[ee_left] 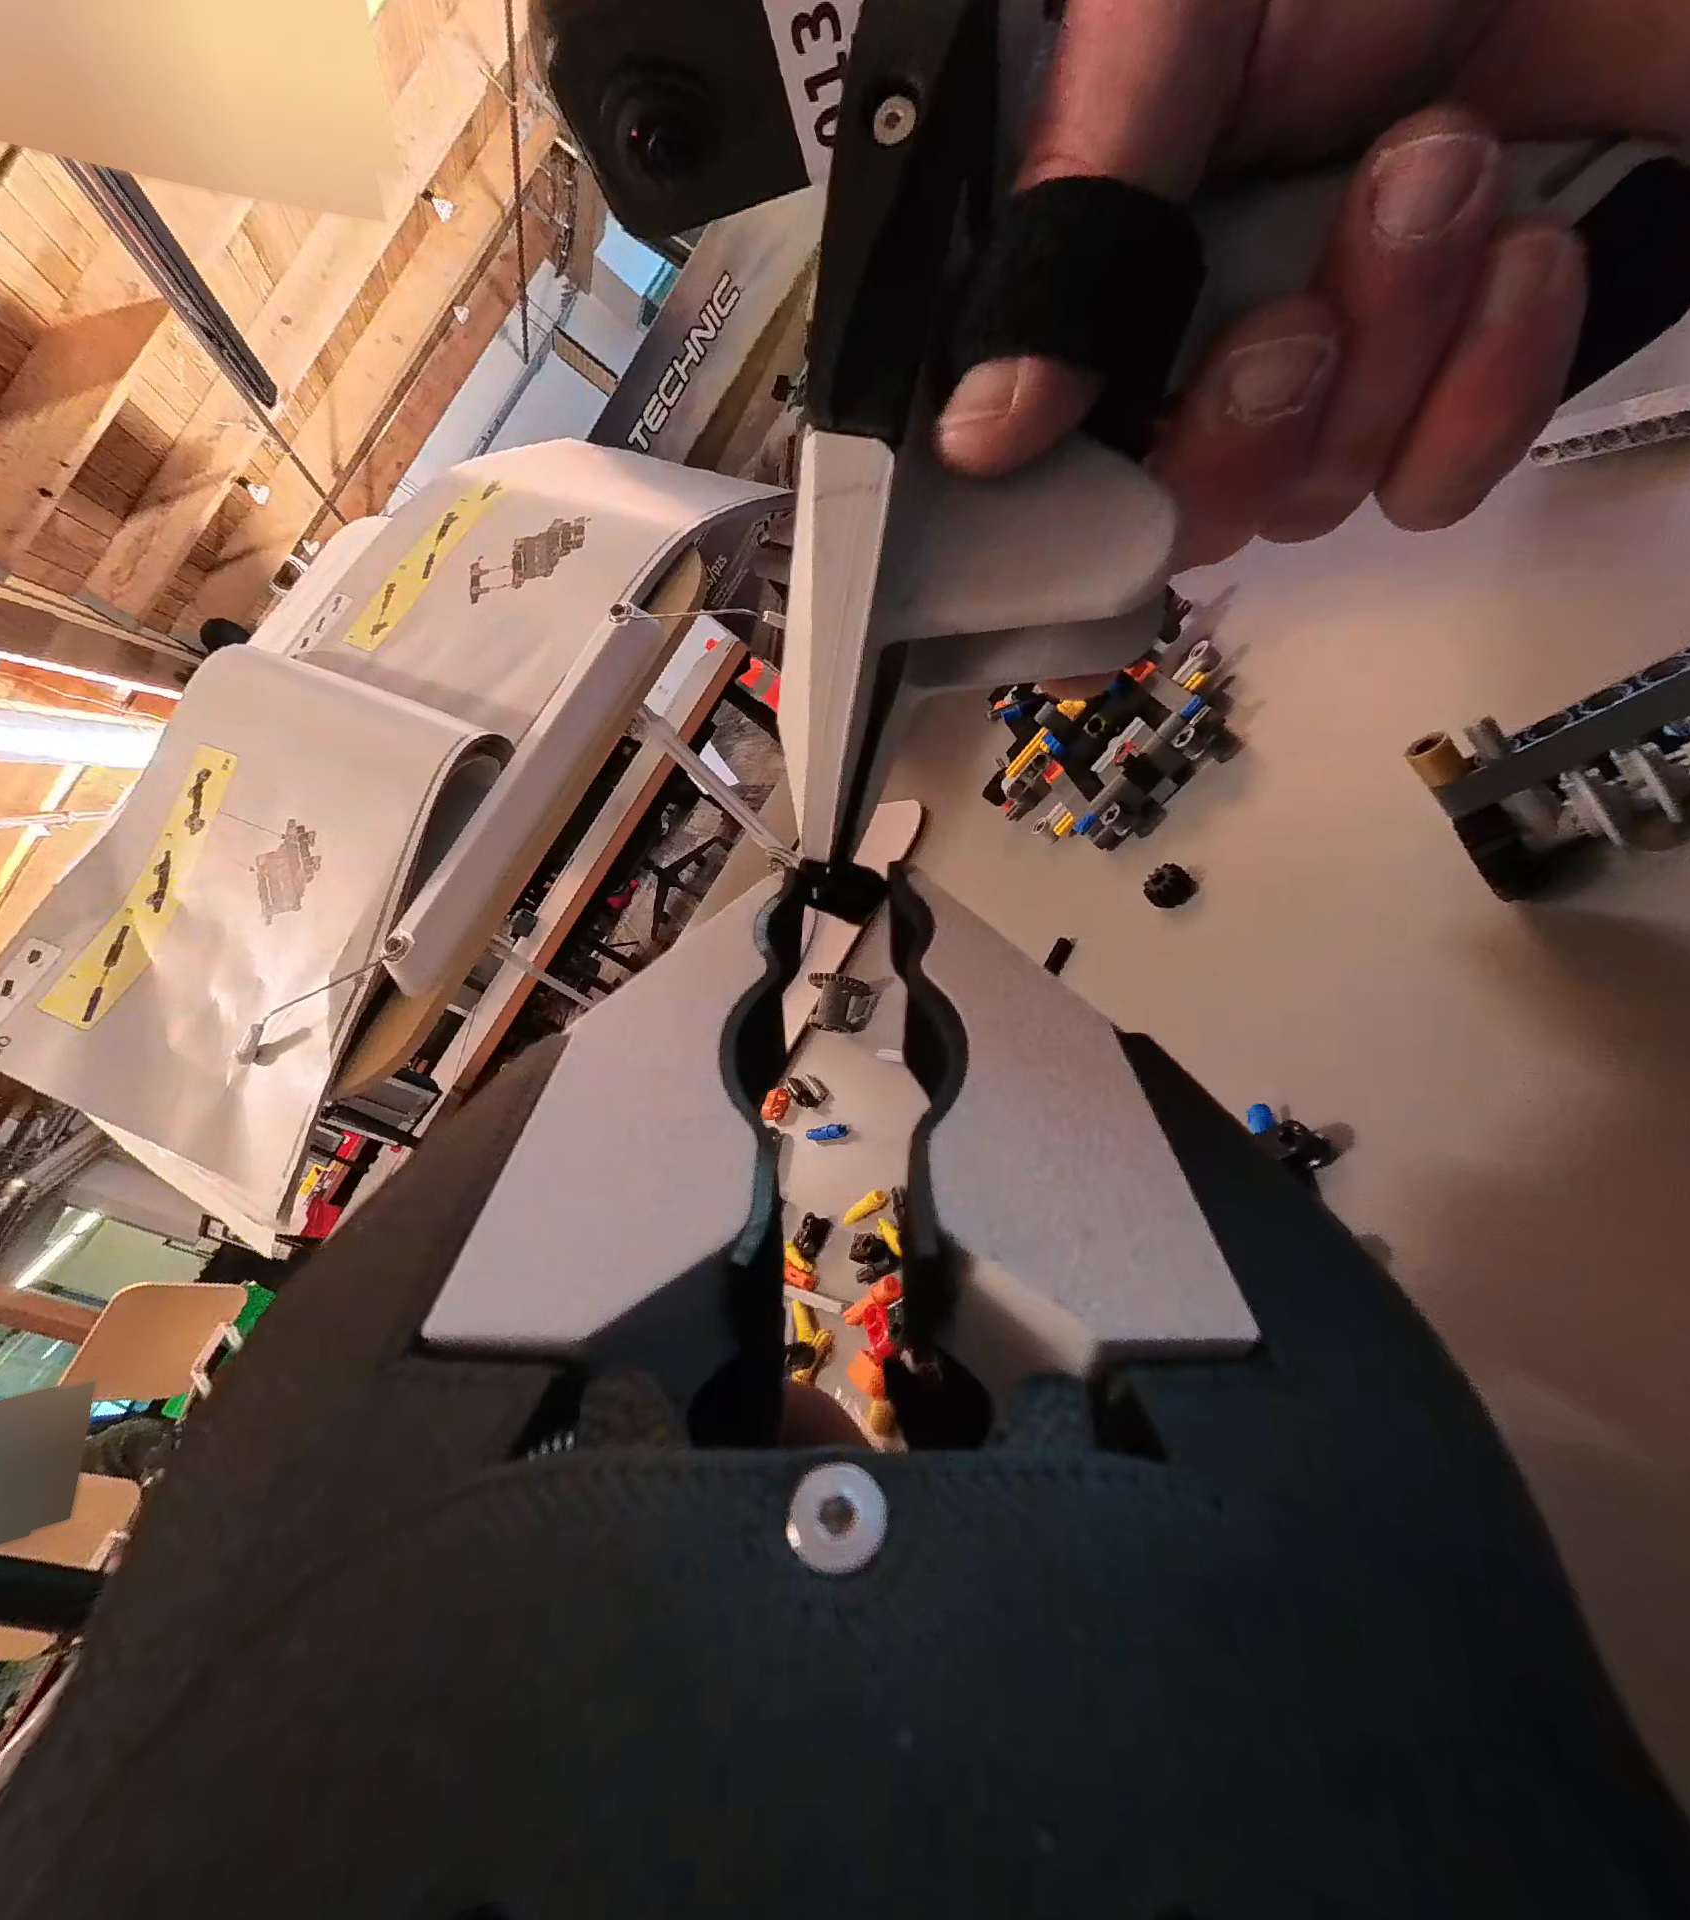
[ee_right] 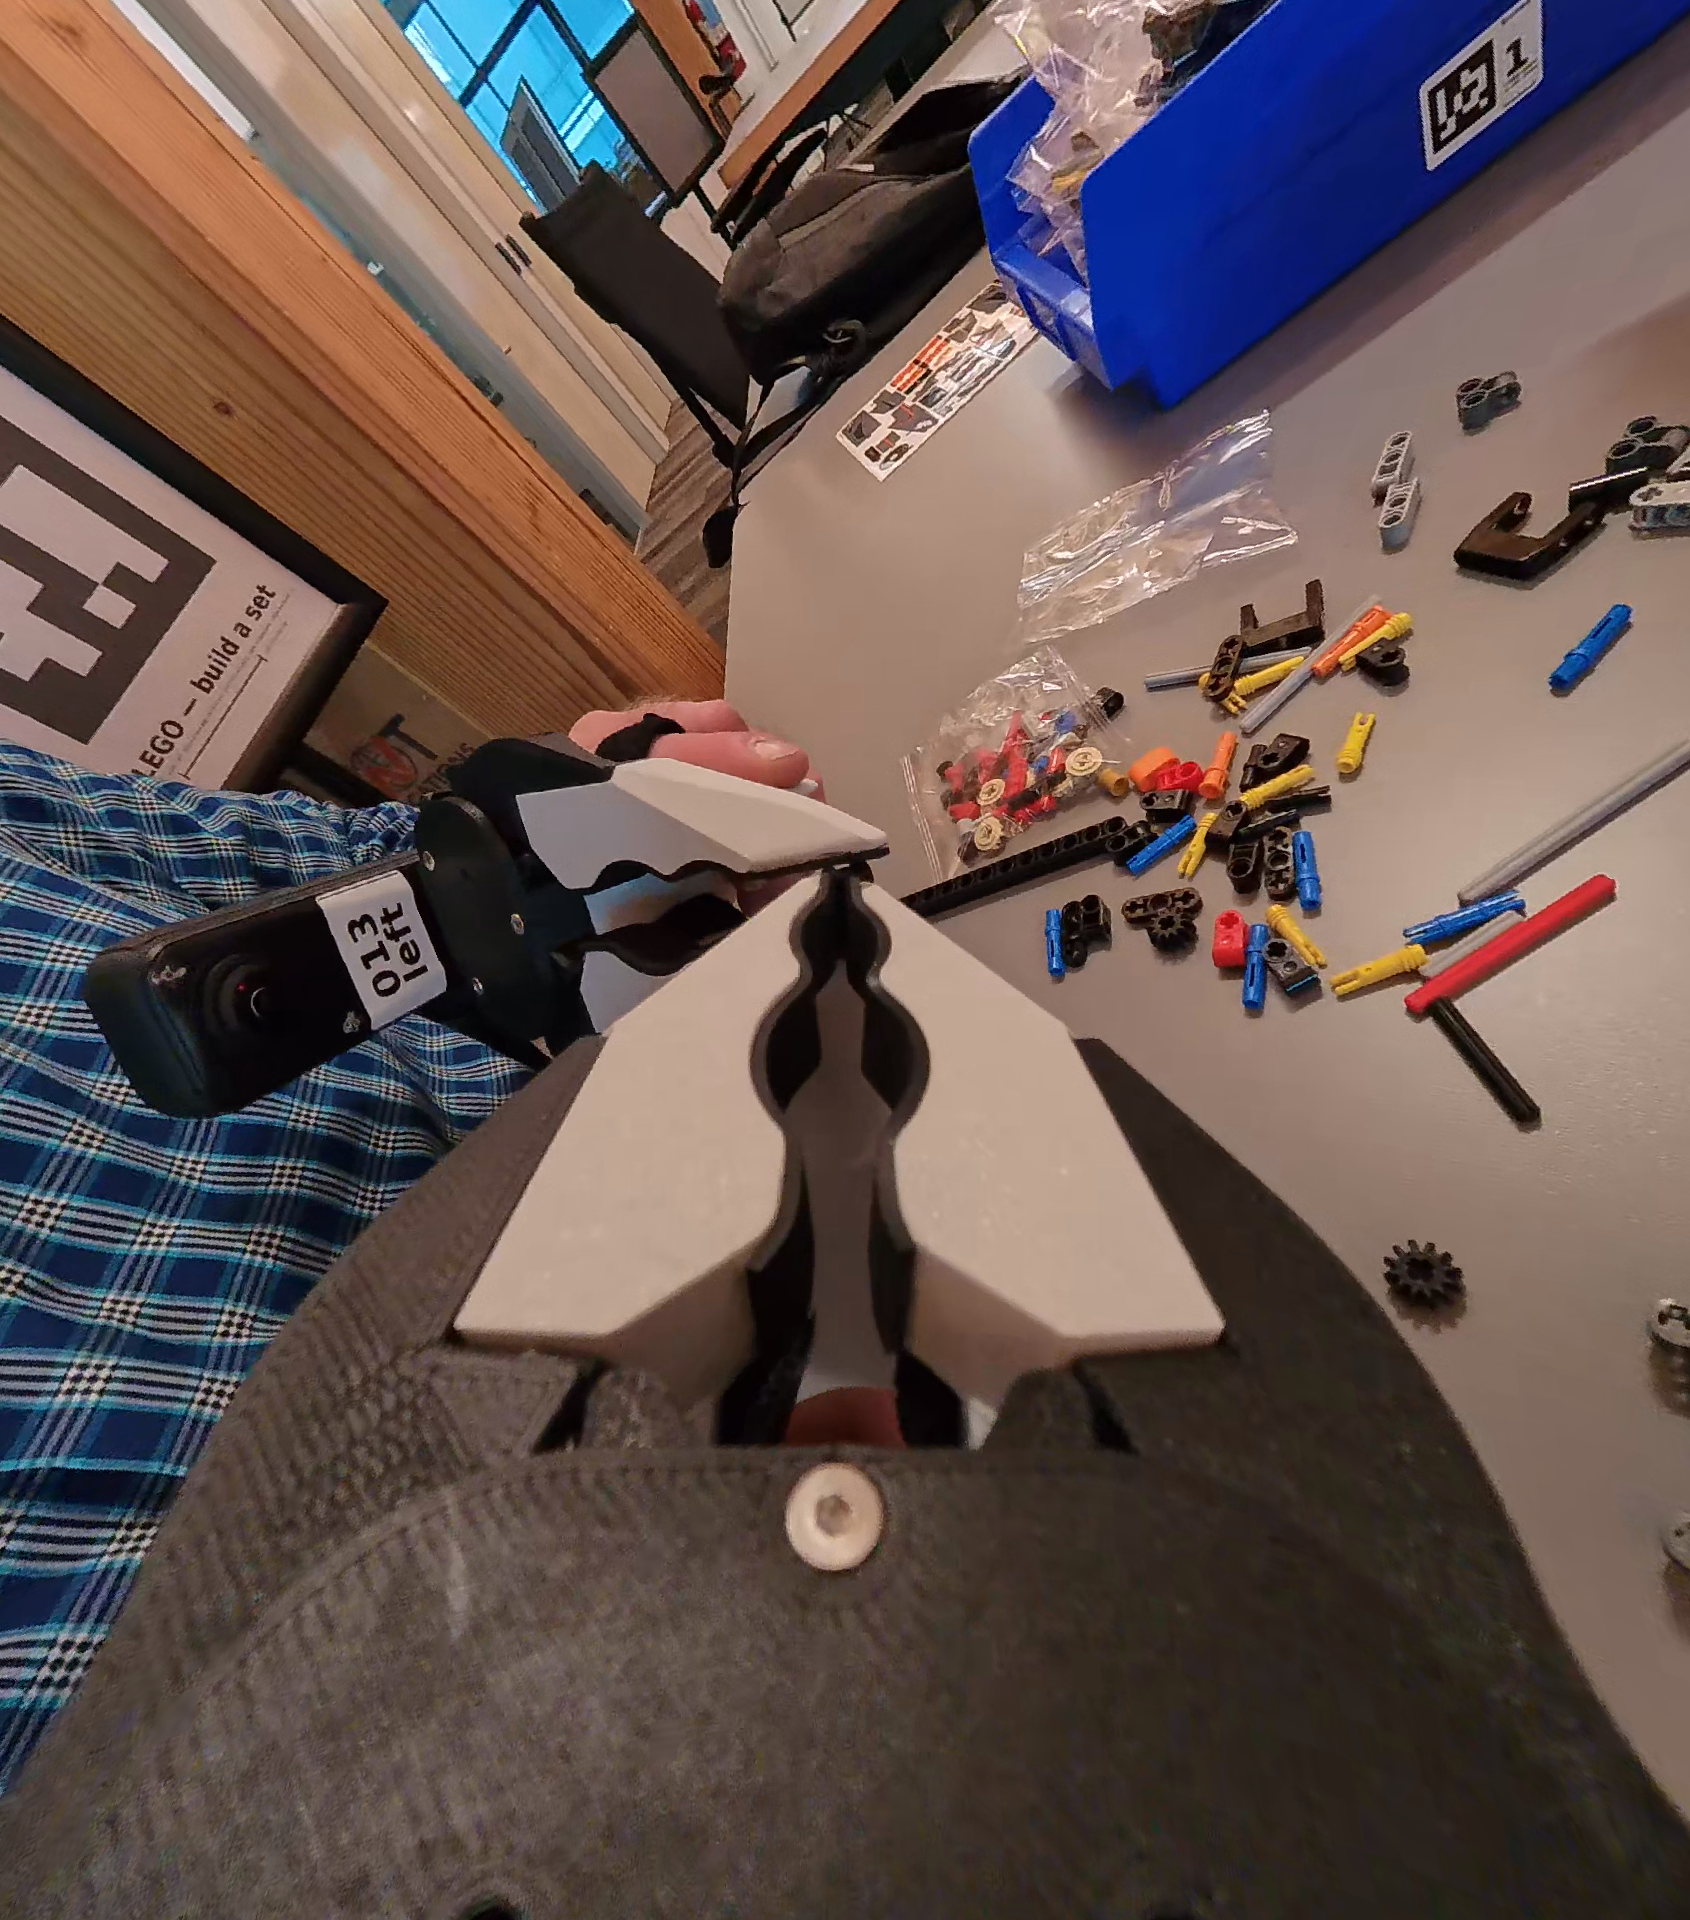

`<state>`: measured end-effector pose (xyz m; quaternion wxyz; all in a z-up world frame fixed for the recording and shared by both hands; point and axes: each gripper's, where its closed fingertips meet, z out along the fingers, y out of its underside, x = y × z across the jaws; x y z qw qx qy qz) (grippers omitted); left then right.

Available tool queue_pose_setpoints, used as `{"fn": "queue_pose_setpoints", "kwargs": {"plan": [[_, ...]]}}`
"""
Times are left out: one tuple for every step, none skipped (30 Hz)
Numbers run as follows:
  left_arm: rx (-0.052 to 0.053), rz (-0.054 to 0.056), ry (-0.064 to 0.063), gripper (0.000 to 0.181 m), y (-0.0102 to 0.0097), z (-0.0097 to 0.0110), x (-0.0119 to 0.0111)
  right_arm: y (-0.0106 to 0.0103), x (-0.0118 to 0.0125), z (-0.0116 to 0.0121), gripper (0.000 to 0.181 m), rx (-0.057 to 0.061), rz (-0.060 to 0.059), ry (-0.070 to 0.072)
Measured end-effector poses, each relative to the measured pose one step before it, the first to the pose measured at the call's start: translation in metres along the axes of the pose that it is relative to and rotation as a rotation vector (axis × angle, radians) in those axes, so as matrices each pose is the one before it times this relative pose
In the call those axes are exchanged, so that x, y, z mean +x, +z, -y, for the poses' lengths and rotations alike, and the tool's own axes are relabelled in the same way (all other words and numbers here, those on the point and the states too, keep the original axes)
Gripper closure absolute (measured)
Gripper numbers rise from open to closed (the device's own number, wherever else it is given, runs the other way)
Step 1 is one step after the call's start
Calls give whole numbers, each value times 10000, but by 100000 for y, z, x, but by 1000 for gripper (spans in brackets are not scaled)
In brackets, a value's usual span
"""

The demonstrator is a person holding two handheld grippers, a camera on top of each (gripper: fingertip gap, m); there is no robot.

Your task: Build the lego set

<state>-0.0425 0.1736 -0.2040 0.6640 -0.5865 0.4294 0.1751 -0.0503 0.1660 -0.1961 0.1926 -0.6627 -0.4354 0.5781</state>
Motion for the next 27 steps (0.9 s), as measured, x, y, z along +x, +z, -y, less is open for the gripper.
{"fn": "queue_pose_setpoints", "kwargs": {"plan": [[2, -64, -74, 167, 3, -4, 45, -1, 8, -6, 181, -1, 8, 13], [-6, -53, -82, 166, -10, -29, 23, -18, 6, 3, 181, 5, 11, 0], [8, -25, -58, 166, -38, 1, -22, -37, 13, 15, 181, 1, 8, -11], [17, -36, -69, 166, -29, 27, 0, -40, 10, 31, 181, 4, 14, 3], [-14, -20, -92, 166, -5, -28, -21, -41, 47, 59, 181, 13, -1, 15], [-32, -9, -84, 166, 12, -78, -29, -35, 59, 11, 181, -15, -15, -7], [-13, 0, -33, 166, 12, -50, -19, -9, 20, -24, 181, -32, -1, -23], [-10, -25, -11, 166, 17, -28, 27, -18, 6, 39, 181, 6, 2, -17], [-31, -32, -27, 164, 9, -83, 24, -30, 20, 24, 181, -8, -8, -5], [-11, -68, -63, 163, -49, -60, 50, -46, 105, 2, 181, -27, -46, -19], [-15, -80, -66, 162, -128, -82, 21, -105, 195, -41, 181, -60, -86, -14], [-56, -88, -62, 161, -195, -135, -18, -161, 272, -72, 181, -78, -106, 9], [-141, -173, -172, 161, -228, -214, 3, -194, 396, -145, 181, -125, -166, 12], [-187, -440, -345, 162, -238, -281, 346, -112, 485, -406, 181, -303, -201, -32], [-345, -694, -475, 166, -146, -569, 742, 2, 444, -631, 181, -442, -164, -50], [-436, -689, -517, 166, -35, -784, 823, 159, 389, -743, 181, -497, -120, 4], [-247, -436, -379, 167, -58, -540, 572, 295, 457, -829, 181, -535, -173, -27], [-189, -260, -257, 167, -30, -450, 377, 395, 360, -710, 181, -449, -83, 8], [-372, -435, -246, 167, 147, -703, 640, 456, 237, -555, 181, -370, 7, 99], [-419, -569, -262, 167, 283, -792, 842, 487, 243, -493, 181, -359, -4, 62], [-346, -417, -212, 168, 350, -714, 637, 500, 271, -478, 181, -381, -52, 1], [-327, -104, -196, 168, 328, -682, 132, 447, 350, -330, 181, -307, -99, 7], [-266, -247, -201, 168, 278, -533, 254, 376, 302, -215, 181, -244, -77, 32], [-147, -266, -259, 168, 182, -285, 226, 321, 193, -233, 181, -261, -33, -8], [8, -108, -243, 167, 82, -16, -22, 287, 206, -205, 181, -229, -51, 28], [37, -211, -205, 166, 27, 91, 151, 276, 176, -175, 181, -185, -23, 52], [-58, -326, -229, 166, 62, -3, 343, 238, 115, -200, 181, -177, 10, 58]]}}
